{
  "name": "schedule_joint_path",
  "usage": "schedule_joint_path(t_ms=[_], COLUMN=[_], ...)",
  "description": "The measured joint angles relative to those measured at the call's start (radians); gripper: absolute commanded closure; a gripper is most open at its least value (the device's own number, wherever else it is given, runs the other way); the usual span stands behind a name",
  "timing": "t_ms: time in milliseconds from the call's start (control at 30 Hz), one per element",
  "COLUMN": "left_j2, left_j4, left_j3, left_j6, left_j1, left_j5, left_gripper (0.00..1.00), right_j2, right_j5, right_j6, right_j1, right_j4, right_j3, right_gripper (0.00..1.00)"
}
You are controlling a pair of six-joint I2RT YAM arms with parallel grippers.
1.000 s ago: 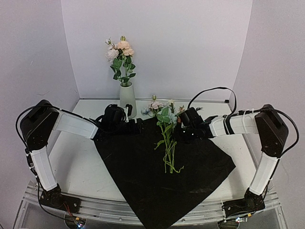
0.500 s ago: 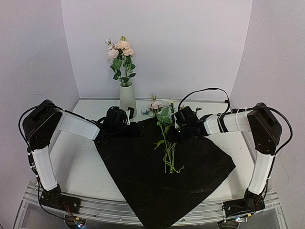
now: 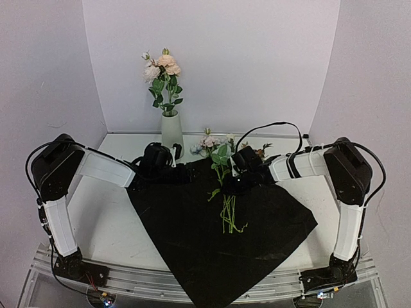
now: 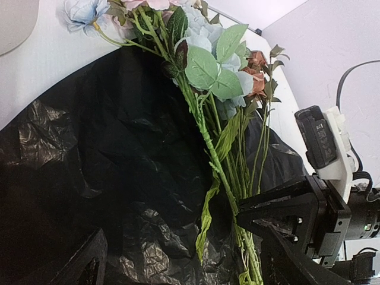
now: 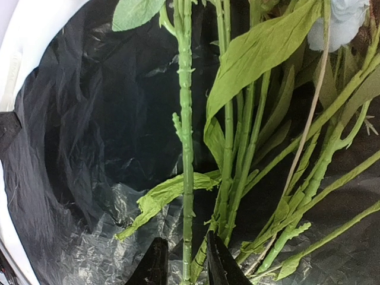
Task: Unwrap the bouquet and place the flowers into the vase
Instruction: Pick up the fake flower from the wrapping paper.
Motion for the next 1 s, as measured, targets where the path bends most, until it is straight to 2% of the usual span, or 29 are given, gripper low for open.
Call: schedule_joint_path(t_ms=[200, 367, 467, 800, 1000], left_j2=[0.001, 0.001, 0.001, 0.001, 0.001], left_j4=[0.000, 0.000, 0.000, -0.001, -0.002], left_j3=[0.000, 0.000, 0.000, 0.004, 0.012], left_j6=[0.000, 0.000, 0.000, 0.000, 0.004], left_j1=[0.000, 0.000, 0.000, 0.000, 0.000], left_j5=[0.000, 0.000, 0.000, 0.001, 0.003], left_gripper=[0.09, 0.09, 0.09, 0.09, 0.11], right_j2=[0.018, 0.032, 0.034, 0.028, -0.036], right_j5=[-0.006, -0.013, -0.017, -0.075, -0.110], right_j6=[-0.001, -0.011, -0.007, -0.030, -0.039], right_j1=[0.000, 0.000, 0.000, 0.000, 0.000], right_j4=[0.000, -0.001, -0.004, 0.009, 0.040], right_j3=[0.013, 0.017, 0.017, 0.017, -0.004], right_gripper=[0.76, 0.94, 1.00, 1.00, 1.00])
